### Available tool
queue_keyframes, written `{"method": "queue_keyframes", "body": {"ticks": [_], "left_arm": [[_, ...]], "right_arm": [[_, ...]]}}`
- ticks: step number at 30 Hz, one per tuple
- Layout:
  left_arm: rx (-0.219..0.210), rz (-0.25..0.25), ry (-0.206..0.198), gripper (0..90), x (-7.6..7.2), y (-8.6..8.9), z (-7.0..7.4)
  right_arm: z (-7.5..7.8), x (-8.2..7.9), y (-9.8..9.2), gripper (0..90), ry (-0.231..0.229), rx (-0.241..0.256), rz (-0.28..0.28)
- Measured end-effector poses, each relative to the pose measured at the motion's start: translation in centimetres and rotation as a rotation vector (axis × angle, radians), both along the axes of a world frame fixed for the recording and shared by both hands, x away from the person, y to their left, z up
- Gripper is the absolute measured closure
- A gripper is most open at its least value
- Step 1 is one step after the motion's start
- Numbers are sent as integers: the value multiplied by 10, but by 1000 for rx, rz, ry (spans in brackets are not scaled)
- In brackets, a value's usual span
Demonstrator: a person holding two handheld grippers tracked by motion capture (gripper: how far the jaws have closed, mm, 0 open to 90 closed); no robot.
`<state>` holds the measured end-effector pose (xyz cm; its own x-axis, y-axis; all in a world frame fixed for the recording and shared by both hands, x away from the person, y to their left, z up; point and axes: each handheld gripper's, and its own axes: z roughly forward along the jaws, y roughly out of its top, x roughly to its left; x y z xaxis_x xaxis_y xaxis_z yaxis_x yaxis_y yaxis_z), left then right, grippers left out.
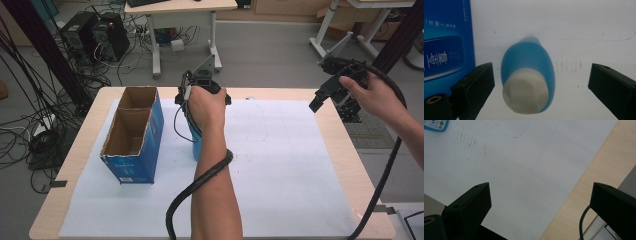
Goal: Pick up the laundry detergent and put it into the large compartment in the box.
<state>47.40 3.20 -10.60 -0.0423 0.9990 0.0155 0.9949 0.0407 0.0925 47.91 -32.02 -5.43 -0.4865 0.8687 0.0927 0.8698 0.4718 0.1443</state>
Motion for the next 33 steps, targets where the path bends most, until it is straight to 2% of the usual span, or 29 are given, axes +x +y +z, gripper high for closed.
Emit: {"method": "queue_keyframes", "body": {"ticks": [10,14,28,33], "left_arm": [[6,6,9,117,1,0,-7],[0,10,1,135,-1,2,-10],[47,25,-11,323,-3,-4,-12],[63,21,-14,362,-3,-5,-16]], "right_arm": [[1,-1,-2,37,2,1,-8],[1,-2,-2,36,-2,3,-4],[2,-2,1,37,-4,6,-1],[2,-2,1,37,-4,6,-3]]}}
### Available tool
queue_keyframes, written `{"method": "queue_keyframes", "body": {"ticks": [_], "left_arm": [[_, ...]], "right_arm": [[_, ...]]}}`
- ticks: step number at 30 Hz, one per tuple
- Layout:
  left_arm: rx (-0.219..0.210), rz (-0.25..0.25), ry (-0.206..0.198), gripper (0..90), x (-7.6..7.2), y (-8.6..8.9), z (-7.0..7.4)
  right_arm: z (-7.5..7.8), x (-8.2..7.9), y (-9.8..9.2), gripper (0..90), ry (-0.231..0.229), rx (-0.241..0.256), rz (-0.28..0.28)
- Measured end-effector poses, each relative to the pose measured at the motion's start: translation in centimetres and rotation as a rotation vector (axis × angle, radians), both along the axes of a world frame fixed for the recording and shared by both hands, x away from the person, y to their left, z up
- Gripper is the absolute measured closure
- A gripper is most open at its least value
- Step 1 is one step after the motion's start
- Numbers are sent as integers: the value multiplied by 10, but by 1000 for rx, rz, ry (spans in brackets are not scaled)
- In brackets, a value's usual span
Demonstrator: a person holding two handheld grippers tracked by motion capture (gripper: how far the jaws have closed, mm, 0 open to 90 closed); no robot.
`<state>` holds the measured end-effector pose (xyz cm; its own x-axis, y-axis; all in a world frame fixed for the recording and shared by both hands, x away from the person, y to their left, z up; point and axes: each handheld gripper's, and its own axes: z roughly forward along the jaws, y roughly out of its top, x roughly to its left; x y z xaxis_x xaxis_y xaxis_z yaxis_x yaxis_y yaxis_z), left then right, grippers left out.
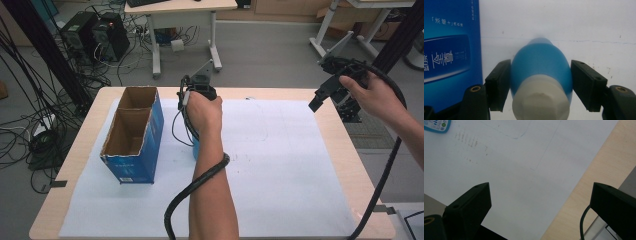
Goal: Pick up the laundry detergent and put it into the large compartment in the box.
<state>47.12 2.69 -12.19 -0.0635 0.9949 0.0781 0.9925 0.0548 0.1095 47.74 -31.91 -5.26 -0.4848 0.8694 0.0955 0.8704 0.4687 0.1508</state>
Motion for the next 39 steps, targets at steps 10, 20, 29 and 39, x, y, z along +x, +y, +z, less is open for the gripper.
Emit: {"method": "queue_keyframes", "body": {"ticks": [10,20,29,39], "left_arm": [[10,-10,2,376,0,-2,-1],[2,-32,9,381,-1,-2,1],[-4,-40,-22,382,-11,3,21],[12,-40,-55,384,-26,9,52]], "right_arm": [[-1,2,0,37,5,0,-1],[0,0,1,37,8,-5,-1],[1,-3,4,37,4,-7,3],[6,-11,3,37,-9,-2,1]]}}
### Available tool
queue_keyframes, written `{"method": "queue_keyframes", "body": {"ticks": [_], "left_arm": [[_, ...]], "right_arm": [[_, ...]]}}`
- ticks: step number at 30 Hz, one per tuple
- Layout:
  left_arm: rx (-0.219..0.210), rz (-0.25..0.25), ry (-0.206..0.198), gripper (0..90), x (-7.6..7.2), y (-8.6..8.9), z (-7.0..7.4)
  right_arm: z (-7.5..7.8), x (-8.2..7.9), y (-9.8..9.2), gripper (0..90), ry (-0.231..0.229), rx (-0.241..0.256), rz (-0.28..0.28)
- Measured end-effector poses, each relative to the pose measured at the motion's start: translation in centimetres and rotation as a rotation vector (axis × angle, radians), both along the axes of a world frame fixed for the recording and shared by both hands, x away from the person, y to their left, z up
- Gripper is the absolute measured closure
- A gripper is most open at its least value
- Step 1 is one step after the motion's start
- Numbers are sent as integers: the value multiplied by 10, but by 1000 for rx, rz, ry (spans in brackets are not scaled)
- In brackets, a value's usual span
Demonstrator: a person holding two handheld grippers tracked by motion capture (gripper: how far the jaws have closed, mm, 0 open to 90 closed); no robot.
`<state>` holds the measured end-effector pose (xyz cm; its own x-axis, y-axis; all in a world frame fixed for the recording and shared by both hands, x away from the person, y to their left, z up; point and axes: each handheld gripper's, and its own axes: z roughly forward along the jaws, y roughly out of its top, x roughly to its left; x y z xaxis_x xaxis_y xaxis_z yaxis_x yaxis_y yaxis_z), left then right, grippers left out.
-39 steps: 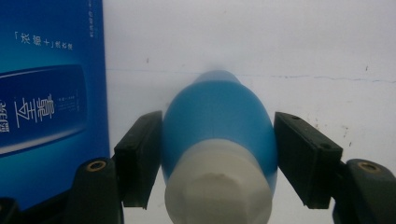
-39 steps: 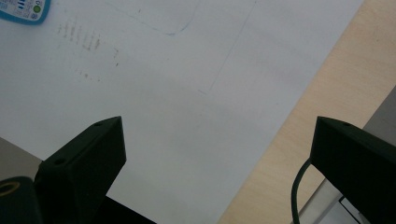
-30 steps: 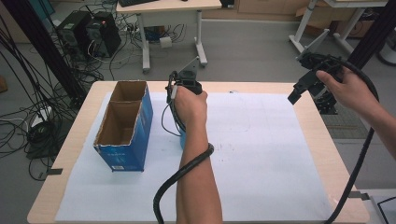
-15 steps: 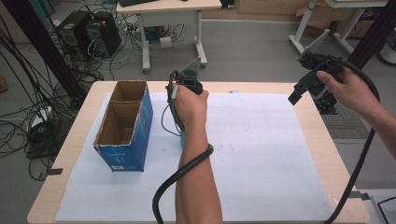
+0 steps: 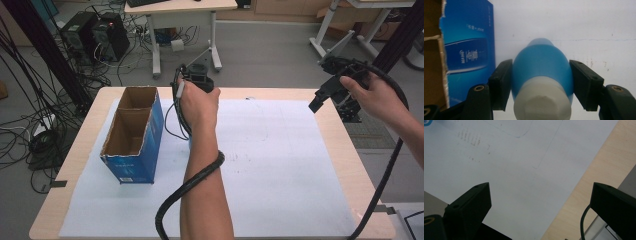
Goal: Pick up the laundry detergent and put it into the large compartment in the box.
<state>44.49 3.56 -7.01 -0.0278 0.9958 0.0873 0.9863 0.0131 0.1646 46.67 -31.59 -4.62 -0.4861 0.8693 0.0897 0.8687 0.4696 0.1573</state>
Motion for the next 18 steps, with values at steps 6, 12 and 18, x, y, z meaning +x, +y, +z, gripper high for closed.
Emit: {"method": "queue_keyframes", "body": {"ticks": [6,12,18], "left_arm": [[13,6,-37,384,-16,7,31],[32,12,-58,385,-28,14,57],[24,35,-80,385,-38,29,81]], "right_arm": [[6,-7,1,37,-9,-1,-7],[10,-13,5,37,-22,-4,-3],[14,-17,8,37,-28,-5,-2]]}}
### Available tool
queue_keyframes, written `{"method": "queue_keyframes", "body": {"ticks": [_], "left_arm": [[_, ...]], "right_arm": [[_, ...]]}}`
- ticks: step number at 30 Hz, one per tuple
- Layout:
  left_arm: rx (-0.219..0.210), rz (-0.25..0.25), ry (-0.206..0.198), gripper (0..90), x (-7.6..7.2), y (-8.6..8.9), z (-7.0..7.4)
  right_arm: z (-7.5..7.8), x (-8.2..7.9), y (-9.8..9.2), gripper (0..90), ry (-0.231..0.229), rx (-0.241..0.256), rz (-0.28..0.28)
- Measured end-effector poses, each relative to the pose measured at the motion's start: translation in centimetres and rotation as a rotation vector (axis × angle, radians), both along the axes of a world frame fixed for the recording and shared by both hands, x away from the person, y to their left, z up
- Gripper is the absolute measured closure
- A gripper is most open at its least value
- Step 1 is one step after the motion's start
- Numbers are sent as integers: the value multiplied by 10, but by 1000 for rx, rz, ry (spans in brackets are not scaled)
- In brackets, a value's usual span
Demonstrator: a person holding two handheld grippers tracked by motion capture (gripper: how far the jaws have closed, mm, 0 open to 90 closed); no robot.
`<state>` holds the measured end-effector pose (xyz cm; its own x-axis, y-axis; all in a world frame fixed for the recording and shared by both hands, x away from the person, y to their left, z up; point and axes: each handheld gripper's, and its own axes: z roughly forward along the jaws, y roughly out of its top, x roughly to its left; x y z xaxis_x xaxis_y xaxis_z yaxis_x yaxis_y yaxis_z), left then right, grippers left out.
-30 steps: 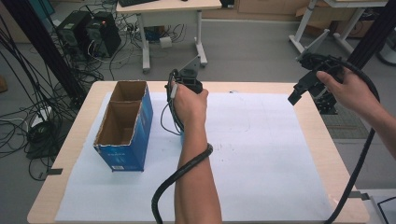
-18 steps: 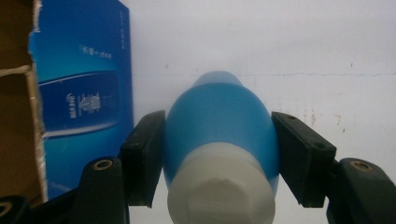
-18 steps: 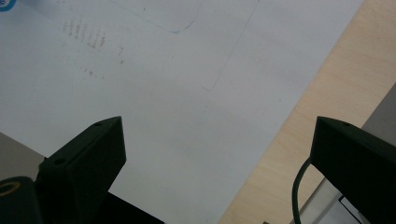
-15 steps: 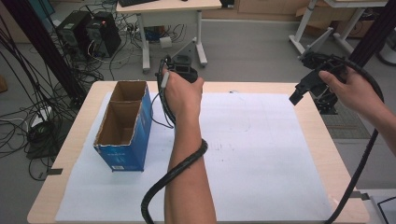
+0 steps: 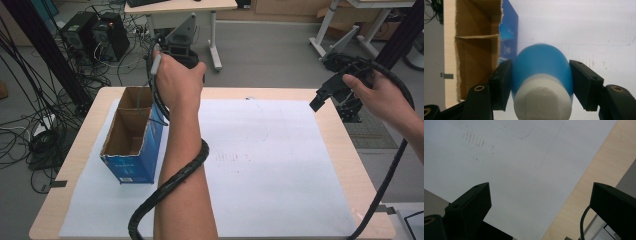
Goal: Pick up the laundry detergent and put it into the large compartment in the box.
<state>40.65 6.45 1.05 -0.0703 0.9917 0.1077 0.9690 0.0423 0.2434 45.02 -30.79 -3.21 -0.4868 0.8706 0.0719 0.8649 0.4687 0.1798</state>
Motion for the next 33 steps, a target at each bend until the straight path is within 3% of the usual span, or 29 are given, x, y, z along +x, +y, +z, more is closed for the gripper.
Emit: {"method": "queue_keyframes", "body": {"ticks": [12,24,29,33], "left_arm": [[12,35,-42,385,-18,22,40],[8,89,-113,385,-42,52,84],[-12,108,-129,385,-46,70,92],[-4,116,-132,385,-47,79,95]], "right_arm": [[4,0,6,37,-4,-7,-1],[4,6,12,37,8,-20,-4],[5,7,17,37,5,-21,2],[7,7,20,37,7,-30,1]]}}
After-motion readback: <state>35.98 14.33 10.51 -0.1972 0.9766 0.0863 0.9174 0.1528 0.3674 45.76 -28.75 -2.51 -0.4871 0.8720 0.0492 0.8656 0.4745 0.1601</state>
